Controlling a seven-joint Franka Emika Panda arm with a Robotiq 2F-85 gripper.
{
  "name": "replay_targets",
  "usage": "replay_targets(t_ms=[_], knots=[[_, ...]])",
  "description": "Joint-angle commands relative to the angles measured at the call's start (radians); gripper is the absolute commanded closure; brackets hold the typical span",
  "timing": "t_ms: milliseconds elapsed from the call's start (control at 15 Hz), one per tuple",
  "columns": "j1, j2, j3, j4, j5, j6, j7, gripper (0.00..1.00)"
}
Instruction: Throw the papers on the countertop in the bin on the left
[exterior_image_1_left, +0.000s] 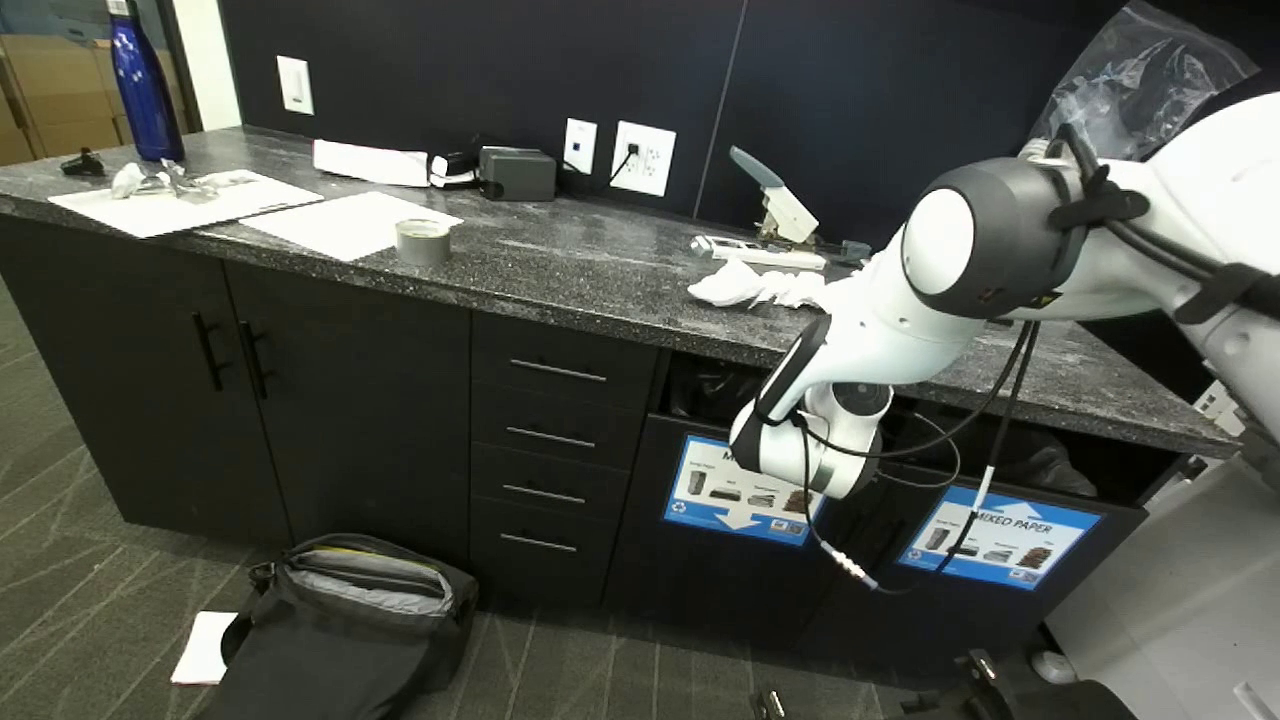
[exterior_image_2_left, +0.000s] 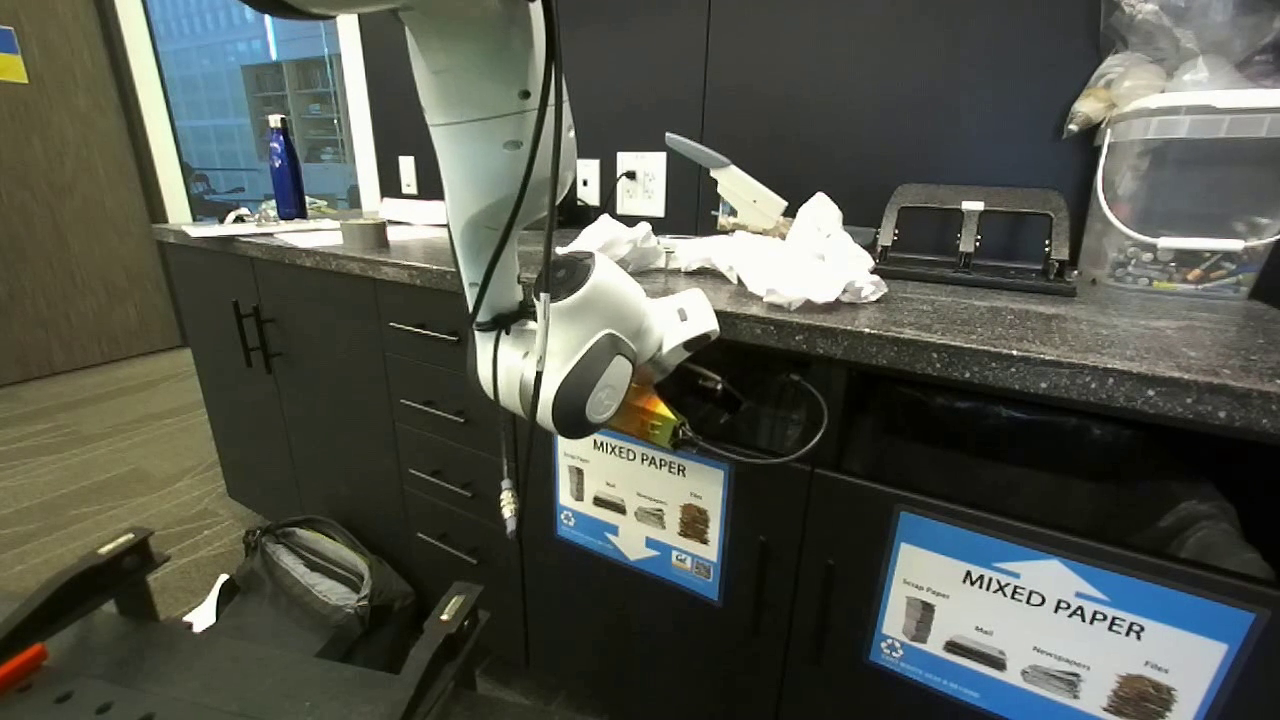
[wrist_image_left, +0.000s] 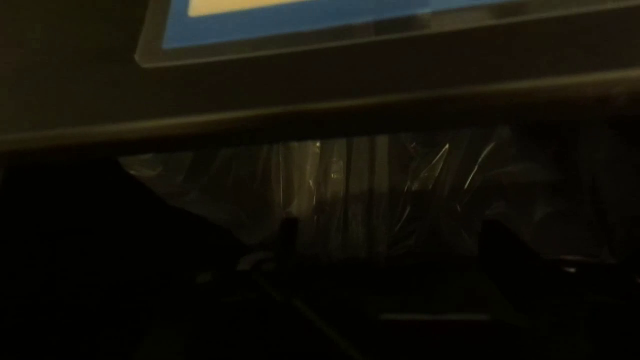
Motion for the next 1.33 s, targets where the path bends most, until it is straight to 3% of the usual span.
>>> replay_targets(t_ms=[0,200,467,533,800,1000,1267], knots=[[0.054,-0.222,-0.056,-0.202,-0.006,-0.185,-0.067,0.00],[0.161,-0.339,-0.174,-0.326,-0.002,-0.405,-0.078,0.00],[0.368,-0.500,-0.406,-0.445,-0.012,-0.694,-0.101,0.00],[0.386,-0.552,-0.452,-0.467,-0.159,-0.758,0.001,0.00],[0.432,-0.726,-0.553,-0.402,-0.448,-1.039,0.166,0.00],[0.399,-0.809,-0.538,-0.276,-0.656,-1.259,0.331,0.00],[0.256,-0.810,-0.399,-0.110,-0.754,-1.420,0.457,0.00]])
